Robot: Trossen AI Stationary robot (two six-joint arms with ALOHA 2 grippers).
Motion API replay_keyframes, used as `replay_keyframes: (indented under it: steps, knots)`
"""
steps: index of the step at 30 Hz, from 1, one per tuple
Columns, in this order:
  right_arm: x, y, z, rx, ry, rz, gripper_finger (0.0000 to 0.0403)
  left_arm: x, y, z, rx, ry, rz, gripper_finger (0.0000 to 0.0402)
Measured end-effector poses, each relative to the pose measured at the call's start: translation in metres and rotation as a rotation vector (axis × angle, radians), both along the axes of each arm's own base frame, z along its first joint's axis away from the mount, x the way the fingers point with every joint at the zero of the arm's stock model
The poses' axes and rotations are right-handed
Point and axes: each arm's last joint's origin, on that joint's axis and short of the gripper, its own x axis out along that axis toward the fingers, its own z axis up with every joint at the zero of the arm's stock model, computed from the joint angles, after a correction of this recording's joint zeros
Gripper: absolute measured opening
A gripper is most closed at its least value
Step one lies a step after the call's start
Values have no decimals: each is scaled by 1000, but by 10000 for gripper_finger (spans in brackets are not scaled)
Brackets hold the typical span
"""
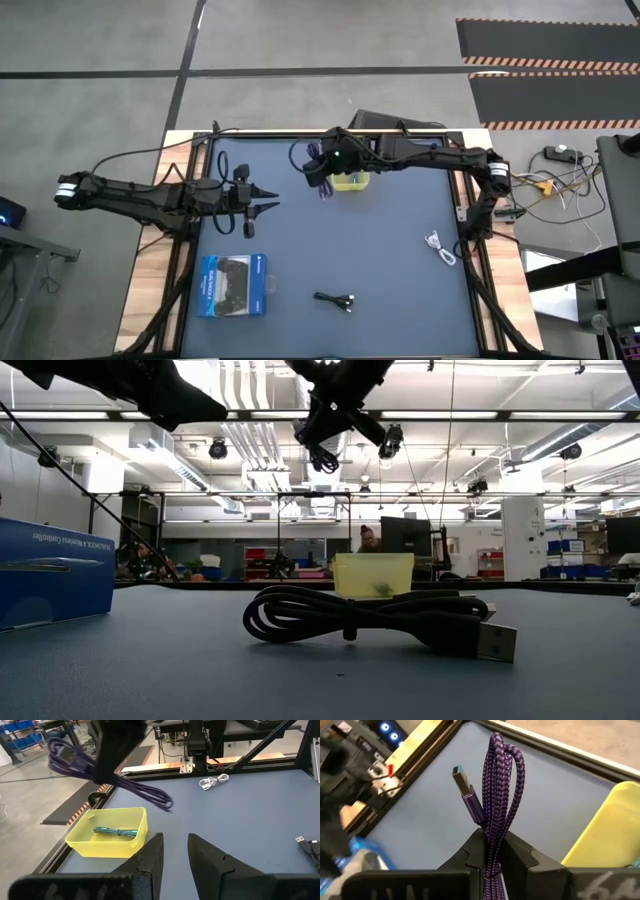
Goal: Pick and place USB-C Cables
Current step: Put the purple charger cable into the yellow bin
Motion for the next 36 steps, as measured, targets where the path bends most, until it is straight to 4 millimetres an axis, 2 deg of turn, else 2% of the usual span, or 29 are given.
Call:
replay_keyframes:
  steps: [7, 13, 22, 27, 36]
  knots:
    - [-2, -17, 2, 17, -33, -13, 33, 0, 0, 0, 0, 0, 0, 73]
    - [14, -26, 4, 23, -84, 54, 33, 0, 0, 0, 1, 0, 1, 73]
    - [34, -55, 13, 14, 105, 54, 34, 0, 0, 0, 1, 2, 1, 73]
    - [34, -72, 5, 52, 235, 18, 31, 0, 0, 0, 1, 4, 1, 73]
    - [34, -95, -16, 108, 295, -54, 29, 0, 0, -3, 2, 16, 1, 73]
